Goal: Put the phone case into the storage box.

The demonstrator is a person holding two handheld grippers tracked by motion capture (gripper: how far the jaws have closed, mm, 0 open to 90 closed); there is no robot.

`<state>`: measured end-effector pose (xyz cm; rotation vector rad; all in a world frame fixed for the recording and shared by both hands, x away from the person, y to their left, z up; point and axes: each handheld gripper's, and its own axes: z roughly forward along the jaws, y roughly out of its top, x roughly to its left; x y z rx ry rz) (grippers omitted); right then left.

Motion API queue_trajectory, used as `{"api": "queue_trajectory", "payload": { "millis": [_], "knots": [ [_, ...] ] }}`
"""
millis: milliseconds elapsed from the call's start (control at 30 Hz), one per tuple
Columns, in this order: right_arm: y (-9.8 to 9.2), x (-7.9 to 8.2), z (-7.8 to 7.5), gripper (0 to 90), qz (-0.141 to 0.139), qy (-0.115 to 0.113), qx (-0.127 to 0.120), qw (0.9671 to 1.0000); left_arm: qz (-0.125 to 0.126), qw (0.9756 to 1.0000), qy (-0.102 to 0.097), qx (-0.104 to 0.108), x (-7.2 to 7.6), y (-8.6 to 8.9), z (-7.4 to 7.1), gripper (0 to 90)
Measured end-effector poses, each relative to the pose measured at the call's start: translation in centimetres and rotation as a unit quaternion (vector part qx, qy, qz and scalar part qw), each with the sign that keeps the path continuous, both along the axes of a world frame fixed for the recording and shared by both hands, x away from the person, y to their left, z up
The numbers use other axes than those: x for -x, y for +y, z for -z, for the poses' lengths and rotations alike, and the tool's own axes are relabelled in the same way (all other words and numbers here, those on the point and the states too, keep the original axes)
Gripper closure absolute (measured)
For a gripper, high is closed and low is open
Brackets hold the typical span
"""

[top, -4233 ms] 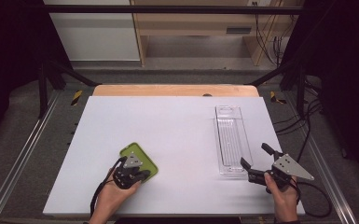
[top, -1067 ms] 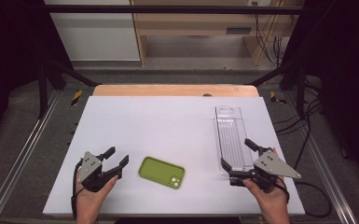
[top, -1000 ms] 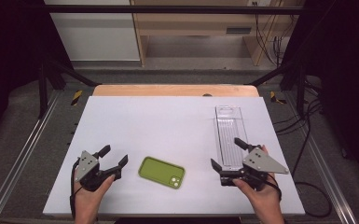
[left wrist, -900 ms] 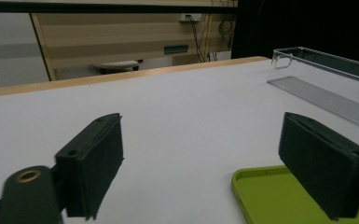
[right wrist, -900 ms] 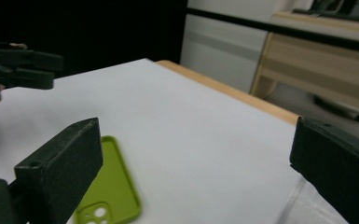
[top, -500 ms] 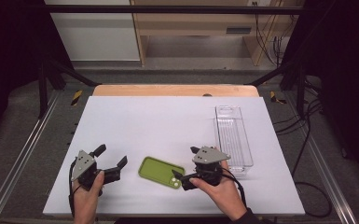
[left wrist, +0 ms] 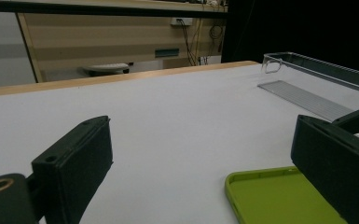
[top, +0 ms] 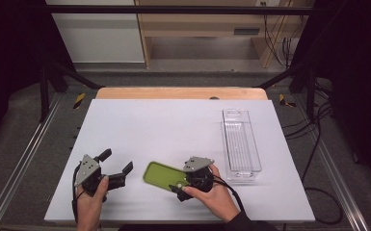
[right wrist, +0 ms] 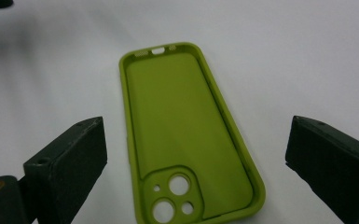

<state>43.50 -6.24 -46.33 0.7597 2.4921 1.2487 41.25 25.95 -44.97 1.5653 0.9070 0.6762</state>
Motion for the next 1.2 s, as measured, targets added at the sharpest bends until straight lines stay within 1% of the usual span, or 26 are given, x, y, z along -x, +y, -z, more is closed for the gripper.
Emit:
{"api": "queue_trajectory", "payload": {
  "millis": [33,67,100,133,267,300,400,467,600,633,667,700,833,900,967,1067,1100,1133,1167,1200],
  "knots": [
    [0.1,-0.3,0.4,6.4,-0.002,0.009,0.009,0.9999,0.001,1.0,-0.001,-0.001,0.0,0.0,0.0,4.9],
    [0.1,-0.3,0.4,6.4,-0.002,0.009,0.009,0.9999,0.001,1.0,-0.002,-0.002,0.0,-0.1,0.0,4.9],
    [0.3,-0.4,0.8,6.5,-0.014,0.015,0.021,0.9996,0.003,1.0,0.0,-0.005,0.0,-0.1,0.0,5.0],
    [0.4,-0.5,1.0,6.6,-0.017,0.019,0.026,0.9993,0.003,1.0,0.0,-0.004,0.0,-0.1,0.1,4.9],
    [0.4,-0.9,1.3,7.0,-0.019,0.024,0.035,0.9989,0.003,1.0,0.001,-0.005,0.0,-0.1,0.1,4.9],
    [0.4,-1.3,1.6,7.4,-0.023,0.036,0.034,0.9985,0.003,1.0,0.0,-0.003,0.0,-0.1,0.1,5.0],
    [0.6,-1.5,2.0,8.0,-0.031,0.046,0.044,0.9975,0.003,1.0,0.001,-0.002,0.0,-0.1,0.0,5.0],
    [0.7,-1.5,2.1,7.7,-0.038,0.052,0.045,0.9969,0.004,1.0,0.0,-0.003,0.0,-0.1,0.0,5.0],
    [0.7,-1.3,2.2,7.2,-0.044,0.049,0.053,0.9964,0.008,1.0,0.001,-0.005,-0.1,-0.3,0.1,5.0],
    [0.8,-1.3,2.4,8.1,-0.043,0.044,0.065,0.9959,0.009,0.9999,0.001,-0.006,0.0,-0.3,0.1,5.0],
    [0.8,-1.3,2.4,8.1,-0.043,0.044,0.065,0.9959,0.009,0.9999,0.0,-0.007,0.0,-0.3,0.1,5.0],
    [0.8,-1.0,2.6,8.8,-0.042,0.034,0.068,0.9962,0.01,0.9999,-0.001,-0.004,0.0,-0.3,0.0,5.0],
    [0.7,-1.0,2.7,9.7,-0.043,0.031,0.064,0.9965,0.014,0.9999,-0.003,-0.004,0.0,-0.3,0.0,5.0],
    [0.6,-1.0,2.6,12.6,-0.04,0.031,0.062,0.9968,0.017,0.9998,-0.008,-0.003,0.0,-0.4,0.0,5.0],
    [0.5,-0.9,2.6,14.3,-0.038,0.029,0.06,0.9971,0.018,0.9998,-0.008,-0.002,0.0,-0.5,0.0,5.0],
    [0.5,-1.0,2.5,15.5,-0.036,0.032,0.063,0.9968,0.022,0.9997,-0.011,-0.004,0.0,-0.6,-0.1,4.9],
    [0.7,-1.0,2.2,16.5,-0.031,0.04,0.068,0.9964,0.023,0.9996,-0.013,-0.005,0.1,-0.7,-0.1,5.0],
    [0.8,-1.1,2.0,16.8,-0.029,0.049,0.07,0.9959,0.024,0.9994,-0.02,-0.012,0.2,-0.8,-0.2,5.0],
    [0.8,-1.1,1.8,16.9,-0.028,0.049,0.07,0.9959,0.024,0.9993,-0.024,-0.018,0.2,-0.9,-0.3,4.9],
    [0.8,-1.1,1.8,16.9,-0.028,0.049,0.07,0.9959,0.024,0.9993,-0.024,-0.018,0.2,-0.9,-0.3,5.0]
  ]
}}
